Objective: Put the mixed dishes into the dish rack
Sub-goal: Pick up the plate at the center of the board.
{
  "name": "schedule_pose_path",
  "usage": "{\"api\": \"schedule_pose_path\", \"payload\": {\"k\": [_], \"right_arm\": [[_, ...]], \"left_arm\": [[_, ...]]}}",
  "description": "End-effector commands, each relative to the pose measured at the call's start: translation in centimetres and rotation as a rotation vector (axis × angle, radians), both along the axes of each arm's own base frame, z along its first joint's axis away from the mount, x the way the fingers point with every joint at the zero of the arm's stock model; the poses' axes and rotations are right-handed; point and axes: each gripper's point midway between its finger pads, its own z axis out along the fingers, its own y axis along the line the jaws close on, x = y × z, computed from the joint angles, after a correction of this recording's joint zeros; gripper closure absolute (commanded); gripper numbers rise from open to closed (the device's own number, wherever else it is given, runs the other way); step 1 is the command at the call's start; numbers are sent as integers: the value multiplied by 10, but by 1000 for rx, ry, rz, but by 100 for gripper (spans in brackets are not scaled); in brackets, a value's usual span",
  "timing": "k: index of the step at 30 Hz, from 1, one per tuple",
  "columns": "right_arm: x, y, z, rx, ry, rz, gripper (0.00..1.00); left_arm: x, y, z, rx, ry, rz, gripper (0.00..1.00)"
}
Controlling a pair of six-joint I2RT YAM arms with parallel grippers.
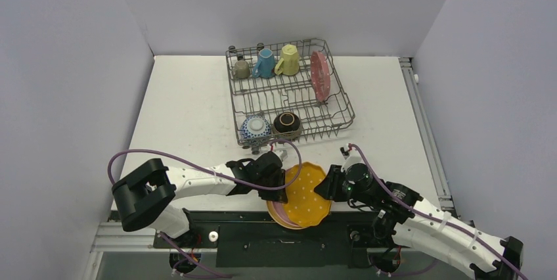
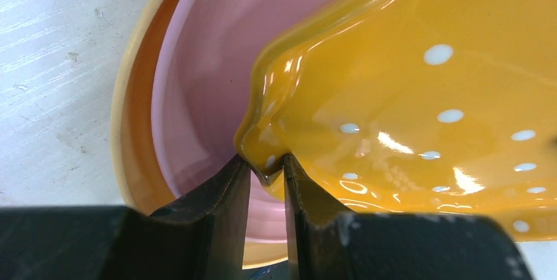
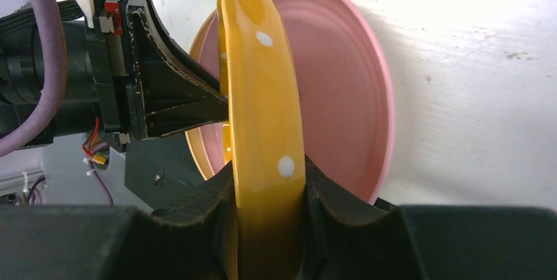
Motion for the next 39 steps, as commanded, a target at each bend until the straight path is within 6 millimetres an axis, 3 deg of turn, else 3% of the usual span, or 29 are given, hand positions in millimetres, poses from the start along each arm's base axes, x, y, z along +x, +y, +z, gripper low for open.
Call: {"api": "schedule_pose_path", "payload": {"k": [1, 3, 6, 14, 22, 28, 39], "right_arm": [[0, 29, 25, 142, -19, 58, 72], [1, 28, 24, 128, -19, 53, 78], [3, 25, 28, 118, -34, 42, 100], [16, 10, 49, 62, -115, -9, 100], [31, -6, 73, -17, -196, -64, 100], [38, -8, 92, -46, -240, -68, 100], [58, -17, 140, -143, -348, -91, 100]], "left_arm": [[2, -23, 14, -80, -47, -46, 82], [2, -22, 14, -78, -49, -45, 82], [3, -21, 15, -79, -53, -43, 82], [6, -16, 22, -62, -82, -36, 80], [13, -11, 37, -59, -132, -22, 52], [19, -10, 58, -70, -175, -20, 46], [23, -1, 118, -126, -275, -36, 40]]}}
